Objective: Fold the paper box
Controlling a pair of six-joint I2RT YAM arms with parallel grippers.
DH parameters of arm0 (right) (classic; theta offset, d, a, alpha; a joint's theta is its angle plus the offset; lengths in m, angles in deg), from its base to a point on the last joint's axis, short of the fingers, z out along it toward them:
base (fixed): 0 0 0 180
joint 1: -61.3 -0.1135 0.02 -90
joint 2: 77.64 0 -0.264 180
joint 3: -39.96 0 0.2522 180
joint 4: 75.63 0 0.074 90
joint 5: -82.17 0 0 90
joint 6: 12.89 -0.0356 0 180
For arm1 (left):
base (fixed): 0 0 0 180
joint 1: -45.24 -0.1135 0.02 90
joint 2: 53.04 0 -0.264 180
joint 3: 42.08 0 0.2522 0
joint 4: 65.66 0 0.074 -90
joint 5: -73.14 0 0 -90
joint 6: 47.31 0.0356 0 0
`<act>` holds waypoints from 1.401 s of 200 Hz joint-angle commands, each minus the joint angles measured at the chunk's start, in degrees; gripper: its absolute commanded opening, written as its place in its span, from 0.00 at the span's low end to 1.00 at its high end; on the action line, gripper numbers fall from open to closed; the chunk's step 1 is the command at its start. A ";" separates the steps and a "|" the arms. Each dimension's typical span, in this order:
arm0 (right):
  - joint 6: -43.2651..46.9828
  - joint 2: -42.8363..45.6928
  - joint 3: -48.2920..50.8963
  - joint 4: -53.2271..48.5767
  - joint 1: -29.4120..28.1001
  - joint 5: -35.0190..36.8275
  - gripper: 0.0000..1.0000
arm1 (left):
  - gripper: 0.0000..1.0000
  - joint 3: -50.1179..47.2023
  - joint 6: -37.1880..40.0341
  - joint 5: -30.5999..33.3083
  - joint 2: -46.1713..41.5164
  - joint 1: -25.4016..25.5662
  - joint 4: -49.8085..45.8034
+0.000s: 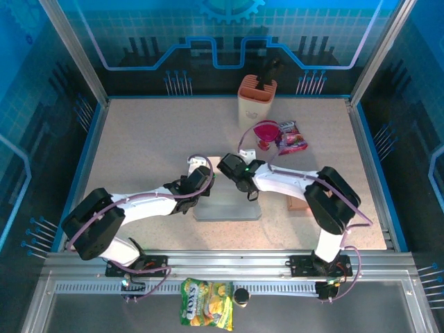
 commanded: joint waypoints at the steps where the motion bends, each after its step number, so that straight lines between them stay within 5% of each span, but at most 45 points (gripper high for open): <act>1: 3.99 4.66 2.56 6.97 0.86 -6.52 0.21 | 0.00 0.14 -0.79 1.13 -1.53 0.48 1.03; 105: 4.94 18.04 8.93 12.31 7.90 -19.80 0.54 | 0.00 0.02 0.11 2.65 -1.12 0.46 2.99; 157: 0.70 24.01 12.13 15.81 14.89 -29.58 0.58 | 0.00 -3.07 2.49 3.78 -0.27 0.42 10.76; 214: -14.38 29.08 16.55 25.31 18.41 -35.20 0.59 | 0.00 -9.21 9.12 5.25 1.11 0.42 28.83; 280: -11.06 20.00 12.54 25.37 24.88 -42.11 0.61 | 0.00 -9.21 13.57 4.26 4.81 0.44 34.65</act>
